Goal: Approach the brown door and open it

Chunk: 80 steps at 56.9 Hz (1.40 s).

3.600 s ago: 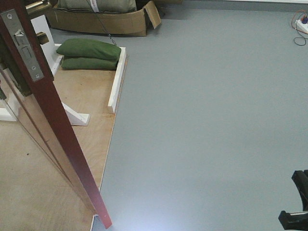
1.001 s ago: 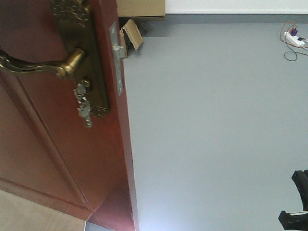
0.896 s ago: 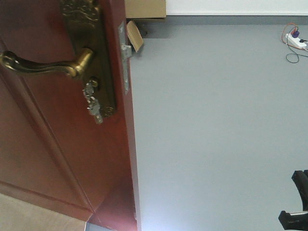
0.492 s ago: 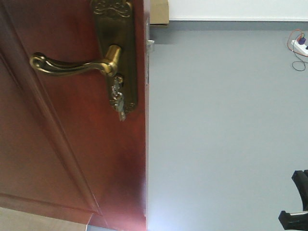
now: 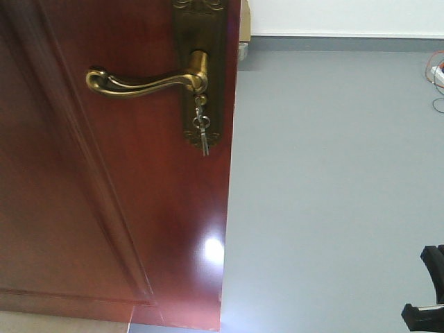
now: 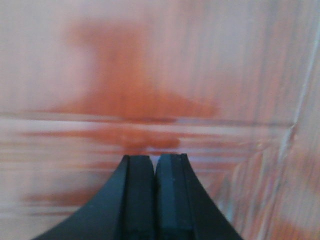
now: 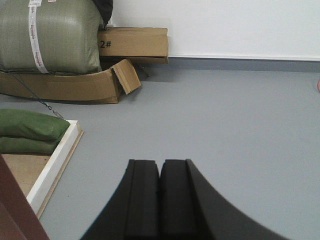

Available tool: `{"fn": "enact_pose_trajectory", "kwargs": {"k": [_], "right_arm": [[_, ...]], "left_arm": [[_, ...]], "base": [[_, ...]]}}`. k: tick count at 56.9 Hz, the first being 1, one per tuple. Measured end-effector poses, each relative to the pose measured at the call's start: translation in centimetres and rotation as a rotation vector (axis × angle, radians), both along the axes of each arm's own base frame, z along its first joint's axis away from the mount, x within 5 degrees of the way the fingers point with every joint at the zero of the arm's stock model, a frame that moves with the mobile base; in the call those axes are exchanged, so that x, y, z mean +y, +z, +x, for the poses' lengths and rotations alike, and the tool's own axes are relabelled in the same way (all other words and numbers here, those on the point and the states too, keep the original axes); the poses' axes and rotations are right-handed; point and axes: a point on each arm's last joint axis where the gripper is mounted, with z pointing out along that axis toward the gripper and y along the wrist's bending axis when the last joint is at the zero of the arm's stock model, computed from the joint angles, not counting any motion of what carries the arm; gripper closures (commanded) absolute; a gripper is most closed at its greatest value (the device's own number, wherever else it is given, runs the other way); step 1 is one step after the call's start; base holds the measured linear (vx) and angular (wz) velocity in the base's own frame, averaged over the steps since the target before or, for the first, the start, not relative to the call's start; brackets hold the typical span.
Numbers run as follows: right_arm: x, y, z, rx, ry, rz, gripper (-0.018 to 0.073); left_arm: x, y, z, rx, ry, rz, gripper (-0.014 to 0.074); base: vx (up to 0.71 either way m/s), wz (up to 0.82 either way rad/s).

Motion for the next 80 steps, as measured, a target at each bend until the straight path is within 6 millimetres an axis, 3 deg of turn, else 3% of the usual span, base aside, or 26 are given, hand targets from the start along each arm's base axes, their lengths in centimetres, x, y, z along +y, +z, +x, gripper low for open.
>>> {"fn": "enact_pose_trajectory", "kwargs": {"k": [58,72,80], "right_arm": [[0.0,0.0,0.0,0.0,0.0,0.0,0.0559],[0.0,0.0,0.0,0.0,0.0,0.0,0.0559],[0.0,0.0,0.0,0.0,0.0,0.0,0.0559]], "left_arm": [[0.02,0.0,0.0,-0.001,0.002,0.001,0.06],[-0.02,-0.54,0.03,0.002,0.011,0.227,0.06],[0.25,-0.74,-0.1,0.039,0.037,0.25,0.06]], "base": [[0.03,0.02],[0.0,0.0],[0.0,0.0]]}}
